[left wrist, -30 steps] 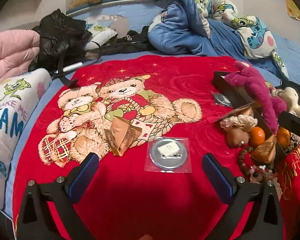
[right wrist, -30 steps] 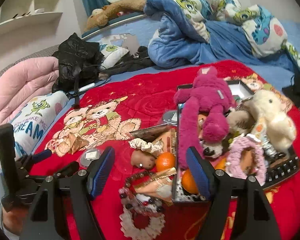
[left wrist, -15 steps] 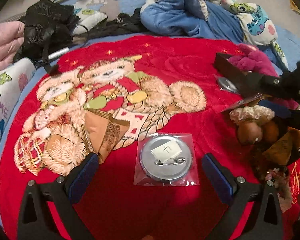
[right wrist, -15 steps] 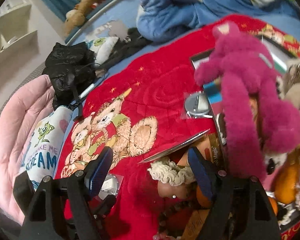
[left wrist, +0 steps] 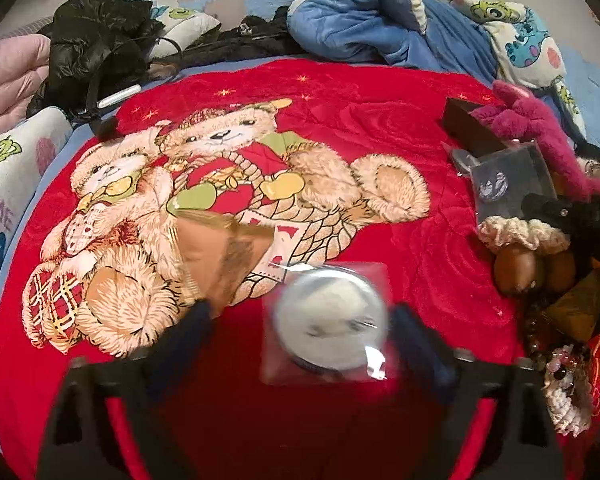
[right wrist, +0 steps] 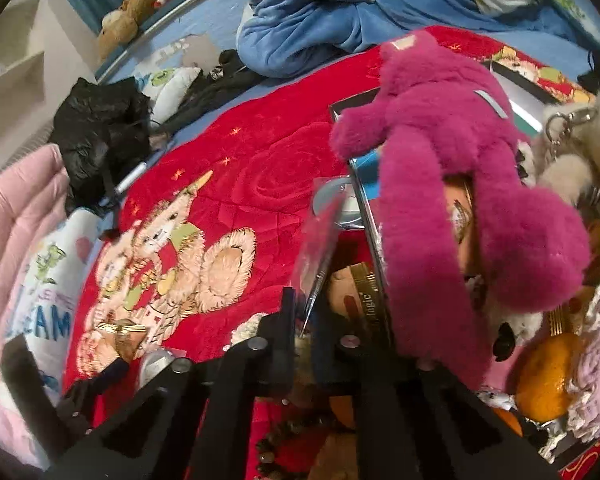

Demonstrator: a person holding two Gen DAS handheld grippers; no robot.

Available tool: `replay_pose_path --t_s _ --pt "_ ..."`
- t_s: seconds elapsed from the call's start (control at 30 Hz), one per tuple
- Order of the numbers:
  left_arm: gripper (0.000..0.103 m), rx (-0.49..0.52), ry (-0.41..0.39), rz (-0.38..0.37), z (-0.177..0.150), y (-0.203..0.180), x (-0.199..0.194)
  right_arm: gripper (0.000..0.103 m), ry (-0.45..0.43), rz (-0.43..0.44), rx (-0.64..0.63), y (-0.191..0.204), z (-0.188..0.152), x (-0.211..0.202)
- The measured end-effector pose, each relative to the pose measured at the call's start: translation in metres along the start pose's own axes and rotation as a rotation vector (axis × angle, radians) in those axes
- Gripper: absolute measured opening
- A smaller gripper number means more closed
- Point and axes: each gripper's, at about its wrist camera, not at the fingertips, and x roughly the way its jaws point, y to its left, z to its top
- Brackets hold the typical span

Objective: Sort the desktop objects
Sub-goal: 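Grasp the bagged round badge with the left tool while the right tool grasps the clear picture sleeve, then carry the badge and picture sleeve toward the black tray with both tools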

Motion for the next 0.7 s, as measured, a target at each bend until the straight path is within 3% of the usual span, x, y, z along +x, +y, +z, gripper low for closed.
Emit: replay_pose_path --t_s 0.03,0.07,0.43,0.7 --pt "0.067 -0.003 -0.004 -0.007 0.000 0.000 -0.002 0.006 -0.003 0.009 0.004 -0.001 0.000 -0.002" --pt "0.063 -0.004 -0.010 -0.012 0.000 0.000 -0.004 0.006 -0.007 0.015 0.007 -0.001 -0.001 -0.003" --pt "0.057 -0.026 -0.054 -0.022 -0.002 0.004 -0.016 0.003 -0.010 0.076 0.007 0.007 -0.006 -0.005" --pt "0.057 -0.014 -0.100 -0.031 0.000 0.000 -0.032 0.003 -0.060 0.111 -0.004 0.010 -0.004 -0.030"
